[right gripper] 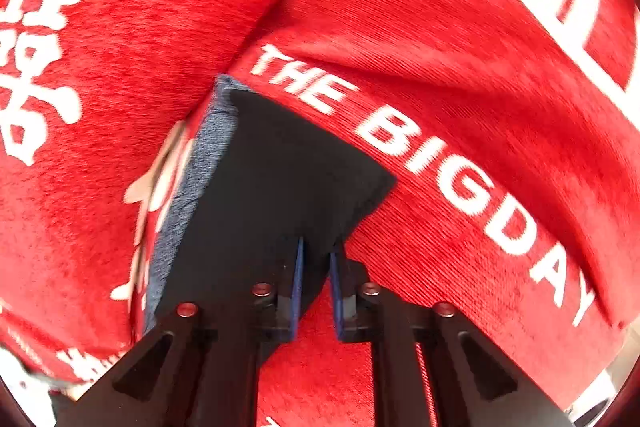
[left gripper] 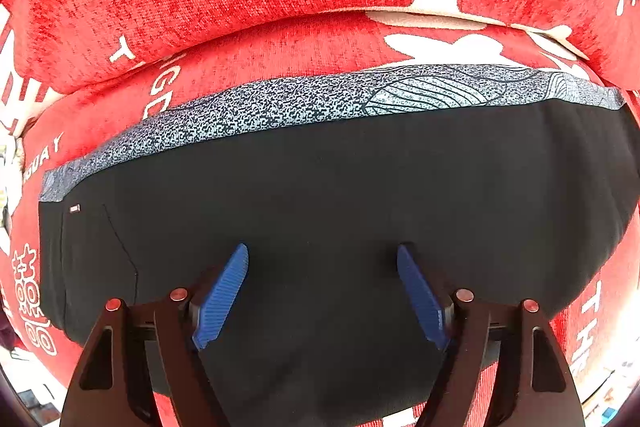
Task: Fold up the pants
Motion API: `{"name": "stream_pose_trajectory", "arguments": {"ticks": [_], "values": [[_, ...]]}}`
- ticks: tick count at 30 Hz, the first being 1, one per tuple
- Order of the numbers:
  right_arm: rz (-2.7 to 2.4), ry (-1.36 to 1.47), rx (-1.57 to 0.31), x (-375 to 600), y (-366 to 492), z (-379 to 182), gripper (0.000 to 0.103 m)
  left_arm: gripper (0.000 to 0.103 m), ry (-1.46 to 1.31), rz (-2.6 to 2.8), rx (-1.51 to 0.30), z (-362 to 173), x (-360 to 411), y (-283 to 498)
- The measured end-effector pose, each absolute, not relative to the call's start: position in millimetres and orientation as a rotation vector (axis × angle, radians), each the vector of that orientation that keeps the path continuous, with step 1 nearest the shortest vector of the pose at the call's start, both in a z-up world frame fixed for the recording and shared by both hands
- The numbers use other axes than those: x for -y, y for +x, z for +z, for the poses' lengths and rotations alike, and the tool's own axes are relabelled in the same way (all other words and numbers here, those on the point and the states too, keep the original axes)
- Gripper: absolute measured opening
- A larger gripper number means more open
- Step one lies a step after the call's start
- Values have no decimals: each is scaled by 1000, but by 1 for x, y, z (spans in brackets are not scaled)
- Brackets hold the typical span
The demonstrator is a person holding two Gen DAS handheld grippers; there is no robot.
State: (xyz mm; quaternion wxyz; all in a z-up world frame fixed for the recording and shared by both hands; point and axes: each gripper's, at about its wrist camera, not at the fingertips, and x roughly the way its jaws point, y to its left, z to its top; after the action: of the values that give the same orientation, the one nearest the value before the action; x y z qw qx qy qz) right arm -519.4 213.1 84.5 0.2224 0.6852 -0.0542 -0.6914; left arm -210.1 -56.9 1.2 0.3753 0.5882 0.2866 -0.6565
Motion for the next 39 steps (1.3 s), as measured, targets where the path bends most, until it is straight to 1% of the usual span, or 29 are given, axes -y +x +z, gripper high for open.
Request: {"name": "stream_pose_trajectory", "arguments": {"ticks": [1,2,3,4,6,7,8,9,12,14,18,21,23,24,25,28,30,32,35,39], "values": [[-1913,1863,94,-211,-518,89,6,85,1504,-1668,-732,-1,58,-212],[-1935,1822,-13,-210,-518,92,6,90,1497,-1650,-735,-3,60,-211],[-1948,1814,-81,-211,-520,88,6,95,1492,-1639,-739,-4,60,-209],[-1942,1831,-103,-215,-524,81,6,96,1486,-1621,-748,-5,62,-206],[-1908,1853,-46,-225,-532,74,7,96,1491,-1586,-778,-4,64,-204],[-1908,1834,-74,-223,-531,77,8,96,1511,-1561,-766,-1,65,-208],[-1923,1803,-157,-220,-528,85,11,94,1528,-1549,-745,3,64,-213],[-1940,1780,-197,-218,-526,92,16,94,1533,-1556,-728,8,63,-218],[-1903,1700,-200,-211,-511,119,18,94,1525,-1673,-677,32,50,-244],[-1793,1663,-210,-196,-496,127,18,94,1532,-1751,-686,39,40,-267],[-1627,1579,-329,-143,-468,116,18,94,1553,-1834,-688,28,28,-322],[-1536,1553,-363,-104,-459,95,17,94,1527,-1841,-704,13,30,-359],[-1528,1539,-422,-85,-461,79,17,94,1507,-1819,-695,1,36,-374],[-1538,1534,-448,-79,-466,70,13,94,1496,-1810,-688,-2,40,-377],[-1564,1520,-462,-76,-471,67,14,94,1484,-1803,-686,-5,44,-381],[-1690,1482,-465,-80,-493,69,14,97,1457,-1811,-682,-7,60,-390],[-1785,1504,-433,-88,-518,69,14,97,1462,-1802,-676,-8,69,-394],[-1844,1572,-359,-99,-541,70,14,96,1470,-1783,-695,-4,77,-395],[-1823,1648,-255,-114,-547,85,23,97,1464,-1794,-634,15,76,-391],[-1662,1686,-157,-140,-516,105,31,96,1515,-1816,-614,34,56,-371]]}}
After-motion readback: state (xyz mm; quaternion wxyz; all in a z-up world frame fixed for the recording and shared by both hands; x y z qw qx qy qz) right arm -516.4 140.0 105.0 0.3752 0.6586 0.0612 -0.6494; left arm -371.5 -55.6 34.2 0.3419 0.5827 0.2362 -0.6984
